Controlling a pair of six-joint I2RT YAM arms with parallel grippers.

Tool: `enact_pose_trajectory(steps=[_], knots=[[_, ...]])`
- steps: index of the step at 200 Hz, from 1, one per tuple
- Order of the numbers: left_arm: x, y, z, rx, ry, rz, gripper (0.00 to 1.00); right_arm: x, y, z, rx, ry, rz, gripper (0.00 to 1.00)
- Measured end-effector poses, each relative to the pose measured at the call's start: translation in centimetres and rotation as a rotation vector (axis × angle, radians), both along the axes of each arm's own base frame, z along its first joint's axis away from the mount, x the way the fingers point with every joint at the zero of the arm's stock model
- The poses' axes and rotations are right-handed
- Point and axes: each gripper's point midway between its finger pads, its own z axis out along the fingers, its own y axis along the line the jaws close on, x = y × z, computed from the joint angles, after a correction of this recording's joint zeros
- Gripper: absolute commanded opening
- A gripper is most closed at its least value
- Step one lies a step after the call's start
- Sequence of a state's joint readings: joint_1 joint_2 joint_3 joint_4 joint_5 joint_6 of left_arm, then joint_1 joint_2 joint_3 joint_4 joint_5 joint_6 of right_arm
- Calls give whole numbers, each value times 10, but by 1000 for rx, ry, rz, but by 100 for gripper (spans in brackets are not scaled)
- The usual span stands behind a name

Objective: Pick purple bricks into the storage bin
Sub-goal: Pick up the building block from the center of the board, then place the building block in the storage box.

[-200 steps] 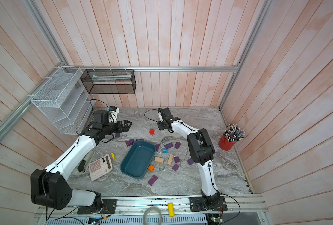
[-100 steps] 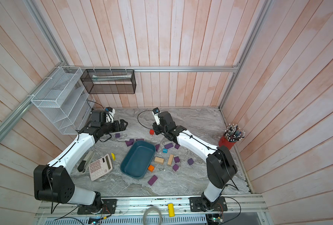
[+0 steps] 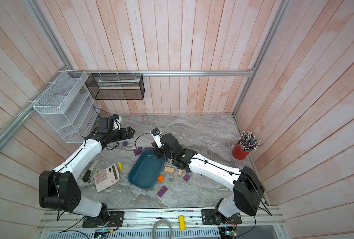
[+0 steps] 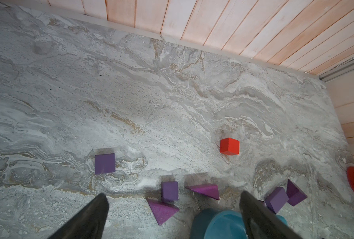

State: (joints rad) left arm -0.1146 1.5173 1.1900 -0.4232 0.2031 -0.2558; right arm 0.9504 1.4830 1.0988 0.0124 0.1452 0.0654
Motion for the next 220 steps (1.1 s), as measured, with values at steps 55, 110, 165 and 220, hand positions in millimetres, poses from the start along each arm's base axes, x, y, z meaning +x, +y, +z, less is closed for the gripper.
enact_pose_trajectory(steps=[55,110,165,220], knots=[[2,0,-10,4,30,2,100,-34,32,-30,-31,37,94,23],[4,0,-20,6,61,4,100,-42,53,-85,-102,92,145,23],[4,1,-24,11,79,13,100,-42,58,-158,-236,160,168,23],[6,6,-31,29,98,33,100,-37,69,-188,-291,176,186,23]])
